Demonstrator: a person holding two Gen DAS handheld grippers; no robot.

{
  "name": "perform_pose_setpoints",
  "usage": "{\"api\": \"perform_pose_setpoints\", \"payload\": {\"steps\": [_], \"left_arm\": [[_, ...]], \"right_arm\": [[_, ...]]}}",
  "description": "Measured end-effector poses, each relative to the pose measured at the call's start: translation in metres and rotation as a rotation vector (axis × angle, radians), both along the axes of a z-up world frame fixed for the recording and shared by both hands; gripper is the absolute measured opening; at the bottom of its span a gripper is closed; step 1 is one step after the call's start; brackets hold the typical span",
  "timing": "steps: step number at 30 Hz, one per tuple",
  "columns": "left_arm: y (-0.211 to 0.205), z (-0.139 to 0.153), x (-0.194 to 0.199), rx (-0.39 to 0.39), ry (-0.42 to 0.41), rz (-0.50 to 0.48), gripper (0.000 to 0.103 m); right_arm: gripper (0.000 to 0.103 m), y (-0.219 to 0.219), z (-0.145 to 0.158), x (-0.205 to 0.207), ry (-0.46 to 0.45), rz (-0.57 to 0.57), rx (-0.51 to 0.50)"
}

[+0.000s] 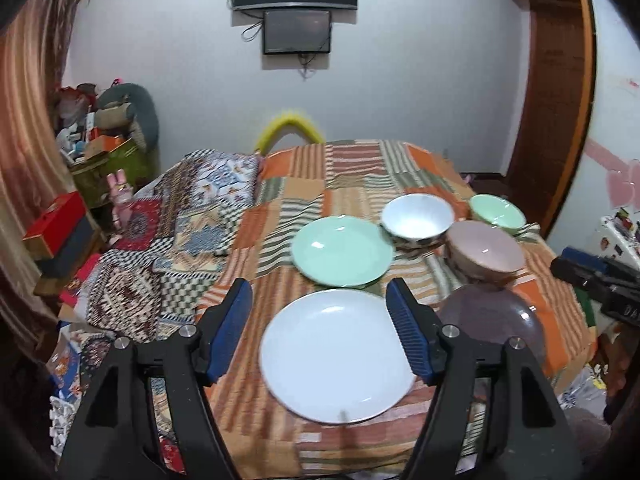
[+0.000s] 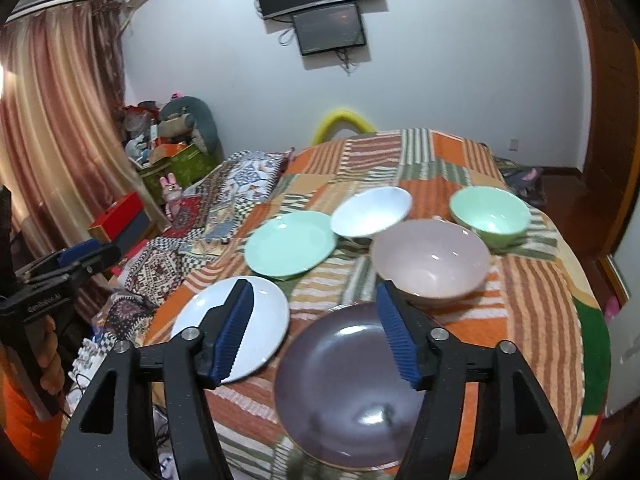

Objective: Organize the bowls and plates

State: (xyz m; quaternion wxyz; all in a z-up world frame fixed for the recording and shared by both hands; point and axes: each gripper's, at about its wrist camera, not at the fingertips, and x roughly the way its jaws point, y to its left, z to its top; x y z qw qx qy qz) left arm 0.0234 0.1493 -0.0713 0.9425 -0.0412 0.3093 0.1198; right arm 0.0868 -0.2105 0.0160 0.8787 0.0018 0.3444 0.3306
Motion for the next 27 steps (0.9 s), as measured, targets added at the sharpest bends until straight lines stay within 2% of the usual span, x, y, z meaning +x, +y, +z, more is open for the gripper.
{"api": "perform_pose_setpoints", "payload": {"steps": [3,6,16,27], "left_arm": [[0.016,-0.012,-0.003,-0.013,0.016,0.029,0.083],[0.033,-0.028,-0.003,-0.049,0.048,0.044,0.086],[0.066,-0.089,0.014,-0.151,0.197,0.057,0.086],[0.086,-0.139,0.039,-0.253,0.311,0.033,0.086]], "right_arm": [[0.061,0.019,-0.002,0.002,0.007,0.042,-0.01],[0.061,0.036,-0.009,0.005,0.023,0.074,-0.027],[0.061,0.09,-0.044,0.021,0.117,0.139,-0.127],[0.061,0.121,-0.087,0.042,0.224,0.148,-0.238]]}}
